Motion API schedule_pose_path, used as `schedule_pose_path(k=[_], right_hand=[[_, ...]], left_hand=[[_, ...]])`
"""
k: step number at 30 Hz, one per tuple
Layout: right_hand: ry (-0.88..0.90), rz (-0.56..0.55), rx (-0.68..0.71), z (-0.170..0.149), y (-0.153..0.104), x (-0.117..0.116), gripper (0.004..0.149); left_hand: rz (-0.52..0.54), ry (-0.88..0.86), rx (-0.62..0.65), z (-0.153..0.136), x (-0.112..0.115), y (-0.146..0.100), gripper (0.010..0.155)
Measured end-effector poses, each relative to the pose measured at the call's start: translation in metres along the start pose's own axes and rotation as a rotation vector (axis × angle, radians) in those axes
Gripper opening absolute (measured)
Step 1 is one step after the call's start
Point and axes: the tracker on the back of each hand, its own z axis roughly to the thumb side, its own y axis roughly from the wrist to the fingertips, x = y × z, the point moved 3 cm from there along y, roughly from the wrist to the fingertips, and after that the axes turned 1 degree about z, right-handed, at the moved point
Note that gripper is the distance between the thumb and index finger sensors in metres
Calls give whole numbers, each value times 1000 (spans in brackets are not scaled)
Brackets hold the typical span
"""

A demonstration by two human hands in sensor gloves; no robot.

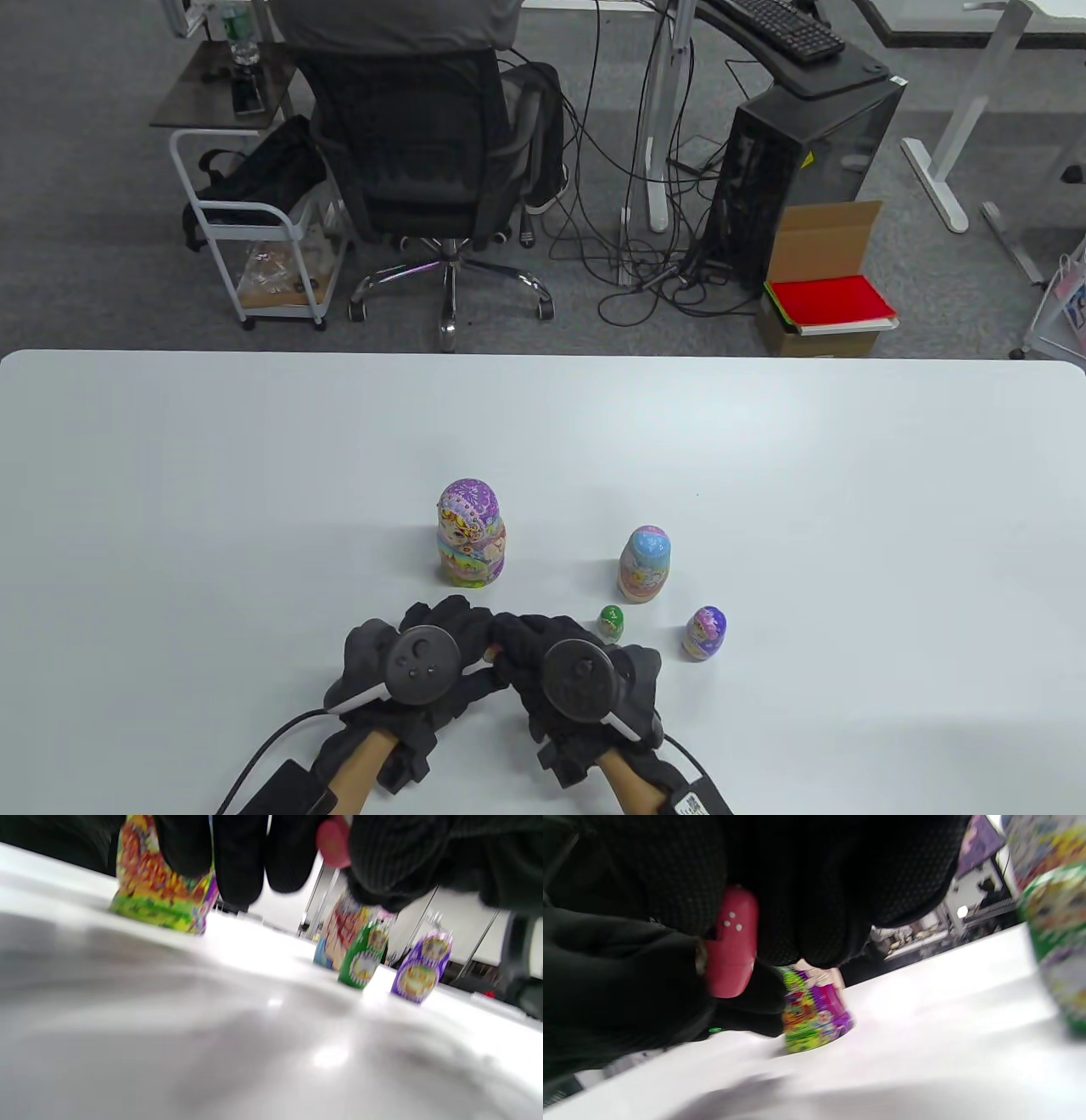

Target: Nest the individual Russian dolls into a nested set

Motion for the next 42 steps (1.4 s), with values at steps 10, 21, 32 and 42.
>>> schedule_pose_path(k=[10,21,32,42], right_hand=[[-546,293,-8,7,3,-40,46],[-472,50,-105,-16,5,35,53],[-538,171,-197,-50,11,4,60],[-519,119,-204,-53,10,-1,60]], left_hand=[[-74,8,4,-7,4,1,78],[-85,6,26,-2,3,0,76],[-88,19,32,1,4,1,74],[-84,24,34,2,5,1,73]])
